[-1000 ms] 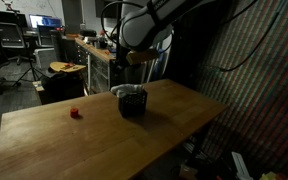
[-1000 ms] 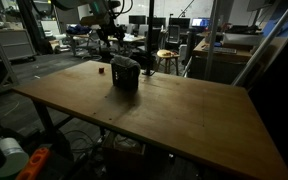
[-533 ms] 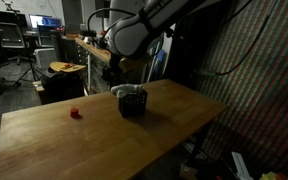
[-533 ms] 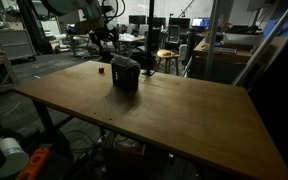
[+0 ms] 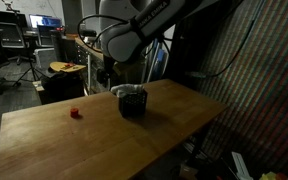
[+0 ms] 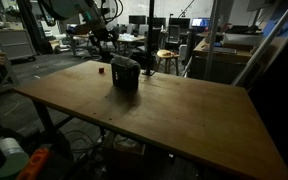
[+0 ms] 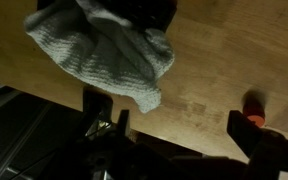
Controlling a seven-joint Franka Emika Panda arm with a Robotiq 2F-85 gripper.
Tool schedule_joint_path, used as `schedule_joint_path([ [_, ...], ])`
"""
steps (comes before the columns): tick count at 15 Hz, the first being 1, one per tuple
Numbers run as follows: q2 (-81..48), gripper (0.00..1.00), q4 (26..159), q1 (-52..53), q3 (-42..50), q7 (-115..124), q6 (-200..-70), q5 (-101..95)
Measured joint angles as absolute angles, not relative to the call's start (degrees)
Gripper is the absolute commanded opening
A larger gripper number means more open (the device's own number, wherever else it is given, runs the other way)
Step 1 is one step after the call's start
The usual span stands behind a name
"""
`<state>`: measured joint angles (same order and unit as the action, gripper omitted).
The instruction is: Pick up the cloth and put it in the box
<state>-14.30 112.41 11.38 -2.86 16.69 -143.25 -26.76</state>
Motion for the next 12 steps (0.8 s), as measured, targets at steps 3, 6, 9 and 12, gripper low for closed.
schedule_joint_path([
  [3,-15.20,1.00,111.91,11.38,-2.48,16.63,-143.24,-27.66],
  [6,-16.55,1.00,111.82,11.37,-1.75,16.60,-143.25,-28.48],
  [9,-18.34,1.00,110.91,11.37,-1.10,16.51,-143.26,-28.80],
  [12,-20.06,1.00,109.03,11.37,-0.76,16.08,-143.26,-28.90],
])
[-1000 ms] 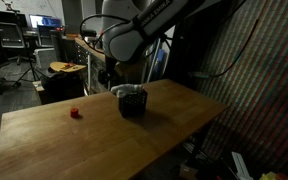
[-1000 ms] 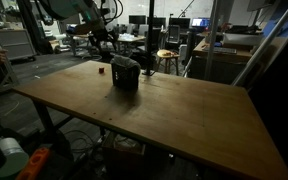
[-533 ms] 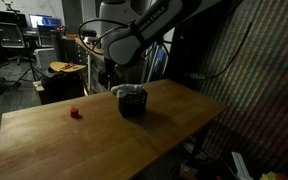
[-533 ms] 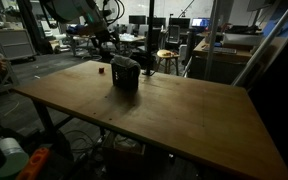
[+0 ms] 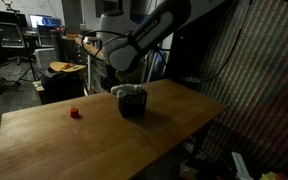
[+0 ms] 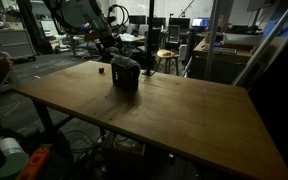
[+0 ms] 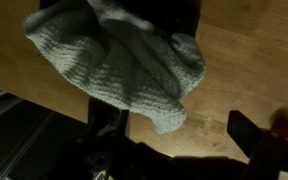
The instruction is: Pick up the cloth and put it in the box
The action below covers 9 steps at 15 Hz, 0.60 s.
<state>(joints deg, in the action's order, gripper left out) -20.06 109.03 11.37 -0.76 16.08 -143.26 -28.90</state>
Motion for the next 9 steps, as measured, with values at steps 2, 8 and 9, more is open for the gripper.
schedule_joint_path([
  [2,-20.96,1.00,107.64,11.37,-0.67,15.62,-143.26,-28.90],
  [8,-23.64,1.00,105.16,11.37,-0.08,13.72,-143.25,-28.90],
  [9,-24.26,1.00,104.84,11.37,0.11,13.38,-143.25,-28.90],
])
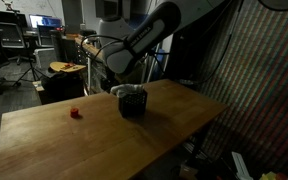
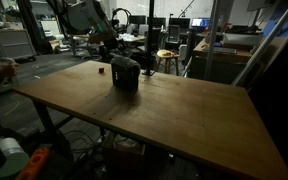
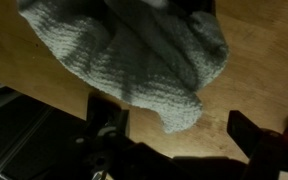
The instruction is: Pick up the cloth and put it in the box
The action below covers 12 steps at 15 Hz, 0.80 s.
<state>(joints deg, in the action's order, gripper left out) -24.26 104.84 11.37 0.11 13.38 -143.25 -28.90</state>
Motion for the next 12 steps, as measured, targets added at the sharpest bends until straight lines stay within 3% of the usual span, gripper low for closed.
schedule_joint_path([
  [4,-26.70,1.00,102.63,11.37,0.52,12.05,-143.24,-28.90],
  [5,-27.27,0.92,101.97,11.37,0.54,11.78,-143.24,-28.90],
  [6,-27.75,0.73,101.35,11.38,0.55,11.53,-143.23,-28.90],
  [12,-29.22,0.27,99.23,11.38,0.90,10.65,-143.22,-28.89],
])
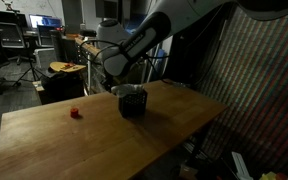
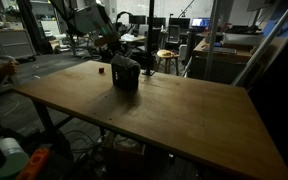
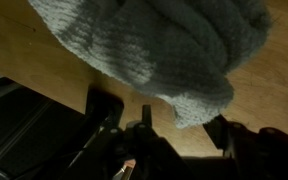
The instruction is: Pick up the cloth and put it in the box
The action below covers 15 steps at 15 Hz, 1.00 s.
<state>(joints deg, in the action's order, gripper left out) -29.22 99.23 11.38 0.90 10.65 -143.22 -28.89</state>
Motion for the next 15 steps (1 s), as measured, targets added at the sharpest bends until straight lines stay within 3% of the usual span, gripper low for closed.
schedule_joint_path([
  [4,-29.22,0.02,98.54,11.37,1.26,10.32,-143.22,-28.88],
  [15,-28.29,0.04,97.82,10.64,2.51,10.10,-143.26,-27.81],
])
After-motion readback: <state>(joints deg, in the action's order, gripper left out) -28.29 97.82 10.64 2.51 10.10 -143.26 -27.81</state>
